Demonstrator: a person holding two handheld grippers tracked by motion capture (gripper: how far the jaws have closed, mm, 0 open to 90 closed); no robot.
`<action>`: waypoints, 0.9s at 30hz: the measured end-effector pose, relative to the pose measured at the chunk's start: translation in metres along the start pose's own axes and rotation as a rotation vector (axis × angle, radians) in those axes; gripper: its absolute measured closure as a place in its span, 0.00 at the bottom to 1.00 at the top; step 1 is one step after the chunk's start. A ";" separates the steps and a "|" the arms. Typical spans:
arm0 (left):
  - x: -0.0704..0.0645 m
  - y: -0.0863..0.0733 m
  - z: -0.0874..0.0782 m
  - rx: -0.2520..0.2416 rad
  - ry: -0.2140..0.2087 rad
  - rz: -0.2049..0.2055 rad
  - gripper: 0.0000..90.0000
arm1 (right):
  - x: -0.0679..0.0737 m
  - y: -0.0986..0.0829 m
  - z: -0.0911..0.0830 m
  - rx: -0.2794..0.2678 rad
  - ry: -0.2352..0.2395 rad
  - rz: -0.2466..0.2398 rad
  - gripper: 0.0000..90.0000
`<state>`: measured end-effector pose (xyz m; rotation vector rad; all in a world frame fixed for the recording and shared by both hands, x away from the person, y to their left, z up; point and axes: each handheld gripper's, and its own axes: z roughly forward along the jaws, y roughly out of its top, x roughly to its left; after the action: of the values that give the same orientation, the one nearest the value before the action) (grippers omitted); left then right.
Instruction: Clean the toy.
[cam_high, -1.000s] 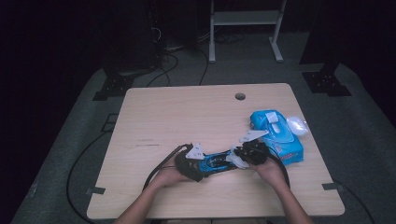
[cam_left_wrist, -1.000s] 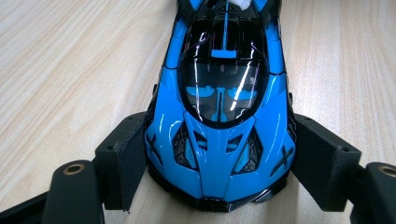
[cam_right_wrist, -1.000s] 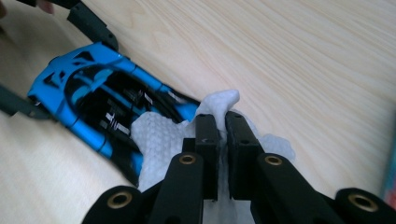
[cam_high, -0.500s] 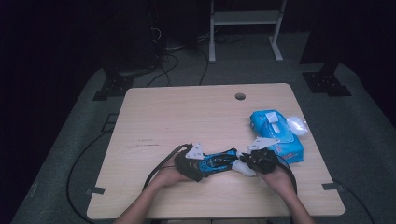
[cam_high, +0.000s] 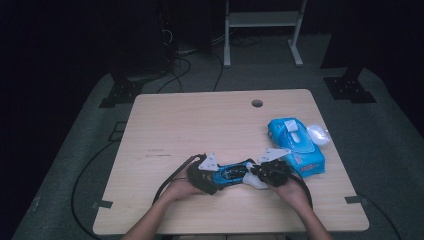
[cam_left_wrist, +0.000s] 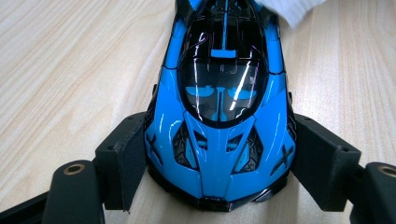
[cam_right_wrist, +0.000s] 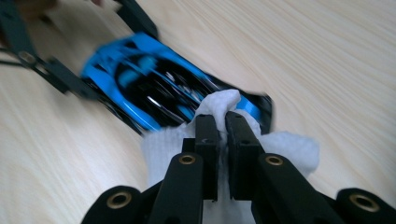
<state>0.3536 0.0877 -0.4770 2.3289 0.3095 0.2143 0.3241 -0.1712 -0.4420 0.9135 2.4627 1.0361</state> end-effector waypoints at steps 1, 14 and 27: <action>0.000 0.000 0.000 -0.002 0.000 -0.004 0.28 | 0.004 0.004 0.002 -0.007 0.012 -0.003 0.93; 0.000 0.000 0.000 -0.001 -0.002 0.003 0.28 | 0.043 0.036 0.047 -0.028 0.129 -0.065 0.93; 0.000 -0.001 0.000 -0.009 0.000 -0.009 0.28 | 0.055 0.046 0.060 -0.003 0.137 -0.104 0.94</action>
<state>0.3531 0.0880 -0.4777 2.3185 0.3182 0.2111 0.3334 -0.0790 -0.4525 0.7271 2.5884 1.0994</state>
